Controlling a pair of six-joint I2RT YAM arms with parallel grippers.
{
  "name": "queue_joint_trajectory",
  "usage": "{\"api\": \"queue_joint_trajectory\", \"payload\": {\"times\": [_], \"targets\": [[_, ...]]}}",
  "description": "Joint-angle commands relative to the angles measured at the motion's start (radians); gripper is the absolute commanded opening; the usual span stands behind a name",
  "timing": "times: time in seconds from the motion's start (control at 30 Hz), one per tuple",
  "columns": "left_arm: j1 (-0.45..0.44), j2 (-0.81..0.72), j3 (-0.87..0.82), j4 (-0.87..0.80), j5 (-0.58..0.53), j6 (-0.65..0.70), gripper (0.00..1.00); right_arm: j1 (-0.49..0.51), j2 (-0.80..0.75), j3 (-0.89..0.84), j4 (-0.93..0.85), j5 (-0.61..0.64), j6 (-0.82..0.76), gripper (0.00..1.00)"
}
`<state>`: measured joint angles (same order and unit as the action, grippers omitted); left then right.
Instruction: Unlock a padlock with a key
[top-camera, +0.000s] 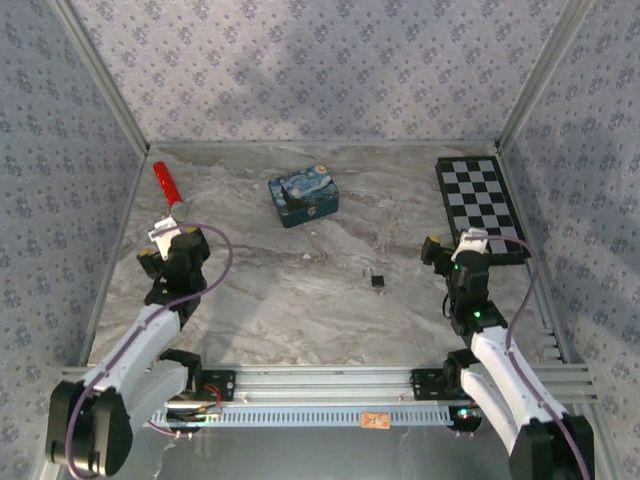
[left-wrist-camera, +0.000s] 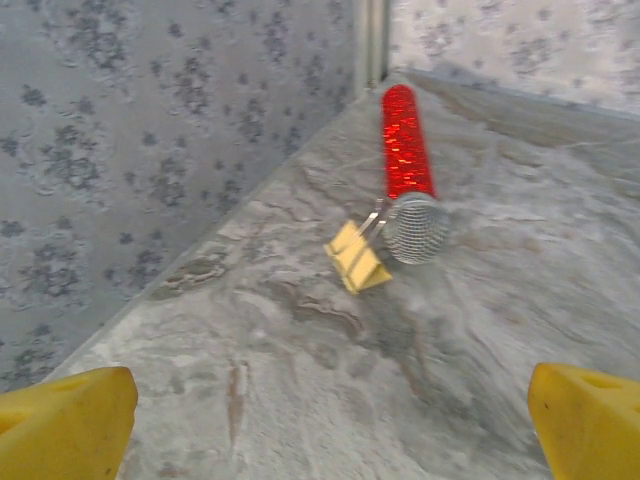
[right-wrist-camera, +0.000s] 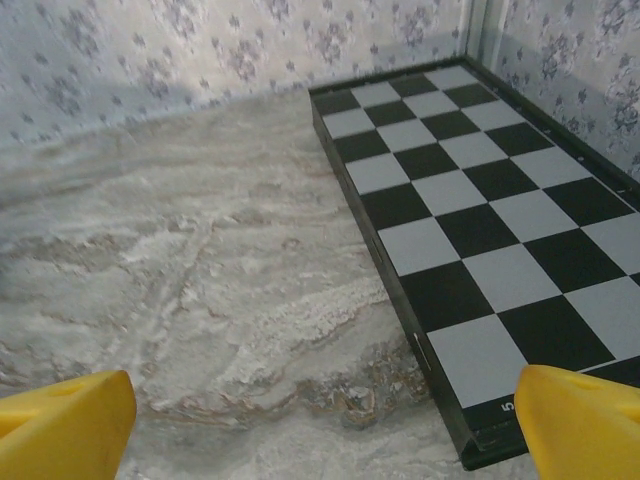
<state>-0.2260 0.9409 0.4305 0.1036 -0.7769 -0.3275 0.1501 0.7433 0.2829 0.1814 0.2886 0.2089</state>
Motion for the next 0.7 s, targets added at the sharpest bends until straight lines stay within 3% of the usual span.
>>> {"api": "queue_joint_trajectory", "payload": {"times": [0.0, 0.13, 0.23, 0.57, 0.67], "targets": [[0.026, 0.102, 0.019, 0.146, -0.074, 0.04, 1.0, -0.004, 0.067, 0.037, 0.1, 0.035, -0.057, 0.99], [0.038, 0.251, 0.005, 0.277, -0.031, 0.106, 1.0, -0.002, 0.228, 0.057, 0.168, 0.051, -0.111, 0.99], [0.078, 0.336, -0.05, 0.447, 0.142, 0.156, 1.0, 0.013, 0.338, 0.068, 0.228, 0.077, -0.156, 0.99], [0.088, 0.377, -0.096, 0.648, 0.45, 0.33, 1.0, 0.011, 0.489, 0.051, 0.415, -0.017, -0.297, 0.99], [0.087, 0.382, -0.104, 0.671, 0.478, 0.354, 1.0, -0.006, 0.535, 0.051, 0.463, -0.054, -0.334, 0.99]]}}
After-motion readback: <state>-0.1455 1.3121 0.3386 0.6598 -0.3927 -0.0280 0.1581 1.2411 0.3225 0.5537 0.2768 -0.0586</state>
